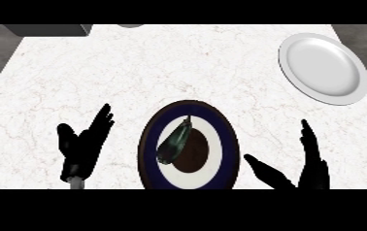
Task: Pick the eggplant from the plate and place it in the plate
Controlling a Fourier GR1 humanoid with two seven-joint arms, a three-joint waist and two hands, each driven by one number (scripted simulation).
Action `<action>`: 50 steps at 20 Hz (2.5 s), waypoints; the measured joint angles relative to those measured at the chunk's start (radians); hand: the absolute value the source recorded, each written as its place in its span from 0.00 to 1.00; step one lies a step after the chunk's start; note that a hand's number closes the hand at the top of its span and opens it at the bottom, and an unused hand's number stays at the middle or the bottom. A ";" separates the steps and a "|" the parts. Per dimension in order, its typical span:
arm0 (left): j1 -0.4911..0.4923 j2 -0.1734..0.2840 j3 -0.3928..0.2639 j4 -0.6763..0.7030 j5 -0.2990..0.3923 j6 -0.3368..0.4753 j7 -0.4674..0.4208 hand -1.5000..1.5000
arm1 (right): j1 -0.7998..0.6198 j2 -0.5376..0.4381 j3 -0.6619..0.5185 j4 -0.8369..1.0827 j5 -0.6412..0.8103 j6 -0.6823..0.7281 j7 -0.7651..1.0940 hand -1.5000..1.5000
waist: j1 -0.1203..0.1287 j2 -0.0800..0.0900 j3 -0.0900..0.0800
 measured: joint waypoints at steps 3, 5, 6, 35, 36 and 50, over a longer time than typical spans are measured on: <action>-0.010 -0.006 -0.006 0.004 -0.003 -0.003 0.006 0.50 | -0.020 -0.022 0.049 -0.042 0.056 0.129 0.150 0.00 | 0.007 0.001 0.000; -0.012 0.000 0.001 0.013 -0.001 -0.013 -0.001 0.50 | -0.054 -0.024 0.070 -0.083 0.099 0.217 0.264 0.00 | 0.011 0.001 0.000; -0.017 0.003 0.003 0.014 0.003 -0.019 0.006 0.50 | -0.084 -0.013 0.080 -0.085 0.122 0.258 0.317 0.00 | 0.015 0.001 0.001; -0.026 -0.036 0.017 0.033 -0.019 -0.040 0.000 0.50 | -0.530 0.290 0.197 0.326 0.184 0.510 0.592 0.00 | 0.023 -0.001 0.009; -0.025 -0.036 0.017 0.031 -0.021 -0.040 0.000 0.50 | -0.542 0.290 0.190 0.340 0.178 0.512 0.596 0.00 | 0.023 -0.001 0.008; -0.038 -0.047 0.030 0.055 -0.034 -0.051 -0.005 0.50 | -0.602 0.288 0.226 0.496 0.070 0.470 0.585 0.00 | 0.021 -0.005 0.008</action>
